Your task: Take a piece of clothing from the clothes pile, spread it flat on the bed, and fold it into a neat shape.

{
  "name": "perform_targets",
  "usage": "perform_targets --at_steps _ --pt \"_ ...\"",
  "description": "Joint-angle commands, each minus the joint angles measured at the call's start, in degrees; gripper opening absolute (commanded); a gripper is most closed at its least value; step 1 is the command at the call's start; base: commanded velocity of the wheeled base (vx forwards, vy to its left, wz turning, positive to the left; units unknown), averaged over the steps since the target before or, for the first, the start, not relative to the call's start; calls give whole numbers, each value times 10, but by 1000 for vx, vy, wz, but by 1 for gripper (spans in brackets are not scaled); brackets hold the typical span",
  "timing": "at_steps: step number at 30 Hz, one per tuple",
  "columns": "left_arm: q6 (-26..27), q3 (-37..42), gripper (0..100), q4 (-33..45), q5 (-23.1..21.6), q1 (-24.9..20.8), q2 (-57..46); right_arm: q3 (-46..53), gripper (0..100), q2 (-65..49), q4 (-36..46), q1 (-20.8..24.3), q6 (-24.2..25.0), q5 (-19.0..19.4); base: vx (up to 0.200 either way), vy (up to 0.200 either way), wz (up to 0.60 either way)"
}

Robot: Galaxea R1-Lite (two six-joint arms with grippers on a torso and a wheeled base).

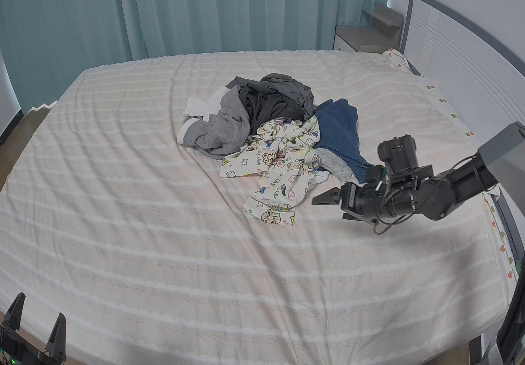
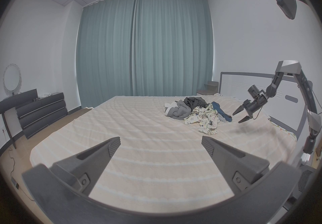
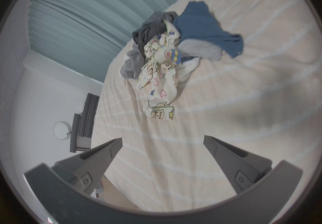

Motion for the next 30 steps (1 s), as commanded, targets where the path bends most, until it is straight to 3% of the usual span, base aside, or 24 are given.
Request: perform_targets --at_steps 1,10,30 --pt "0 9 100 0 0 0 -9 -111 100 83 39 36 19 5 0 0 0" --pt "-1 9 100 0 0 1 -9 -140 100 109 41 69 34 3 0 0 0" --pt "0 9 100 0 0 0 -9 -293 100 225 72 68 33 -23 0 0 0"
